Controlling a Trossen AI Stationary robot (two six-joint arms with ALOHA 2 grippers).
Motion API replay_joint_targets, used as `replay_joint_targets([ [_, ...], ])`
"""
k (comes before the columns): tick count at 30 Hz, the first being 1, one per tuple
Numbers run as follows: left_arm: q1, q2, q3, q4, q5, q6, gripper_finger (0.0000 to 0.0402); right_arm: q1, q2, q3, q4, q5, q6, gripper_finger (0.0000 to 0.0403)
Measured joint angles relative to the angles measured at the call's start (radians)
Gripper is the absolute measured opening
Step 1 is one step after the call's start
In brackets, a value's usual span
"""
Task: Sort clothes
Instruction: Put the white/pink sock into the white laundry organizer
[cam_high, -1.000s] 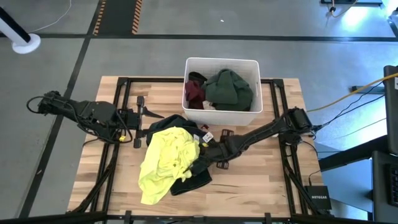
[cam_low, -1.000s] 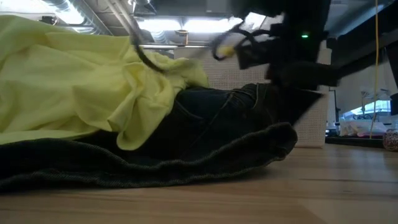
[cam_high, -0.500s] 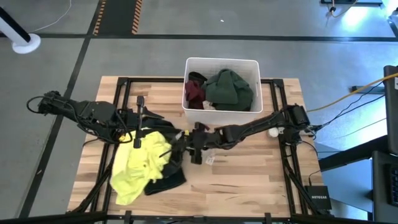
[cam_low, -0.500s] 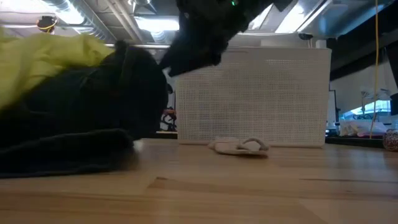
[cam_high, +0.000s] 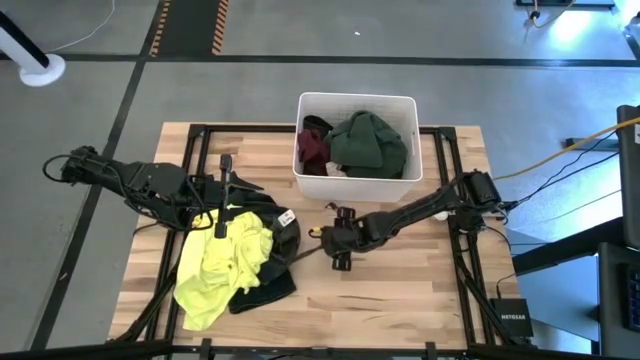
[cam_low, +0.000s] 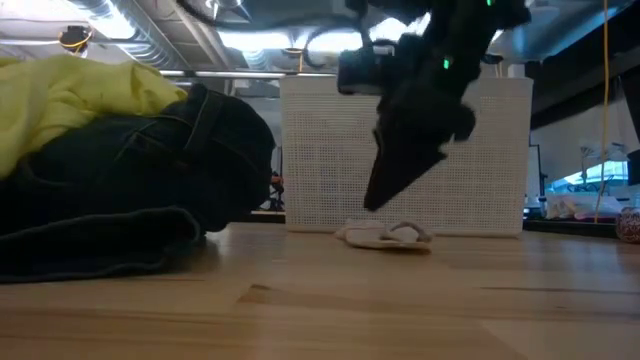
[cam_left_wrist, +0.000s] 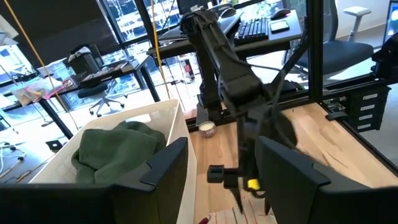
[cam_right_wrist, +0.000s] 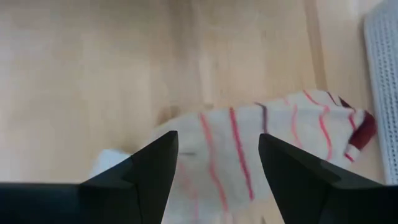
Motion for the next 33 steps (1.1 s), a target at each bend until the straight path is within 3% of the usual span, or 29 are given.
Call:
replay_joint_targets([
  [10,0.000,0.000,0.000,-0.001,0.000,0.002,0.0182,-0.056,0.002,-0.117,0.162,0.002,0.021,0.0231],
  [21,0.000,0.000,0.000,-0.001,0.000,0.000,0.0182,-0.093,-0.006,-0.199,0.173,-0.005,0.021,0.0133],
  [28,0.000,0.000,0.000,-0.001,0.000,0.000,0.0182,-0.084,-0.003,-0.192,0.147,0.013,0.004,0.0022],
  [30,0.000,0.000,0.000,-0.001,0.000,0.000,0.0182,-0.072,-0.006,-0.175,0.127,0.020,-0.021,0.0013],
  [33,0.000,0.000,0.000,-0.001,0.000,0.000,0.0182,-0.053,-0.006,-0.140,0.058,0.048,-0.032,0.0030],
])
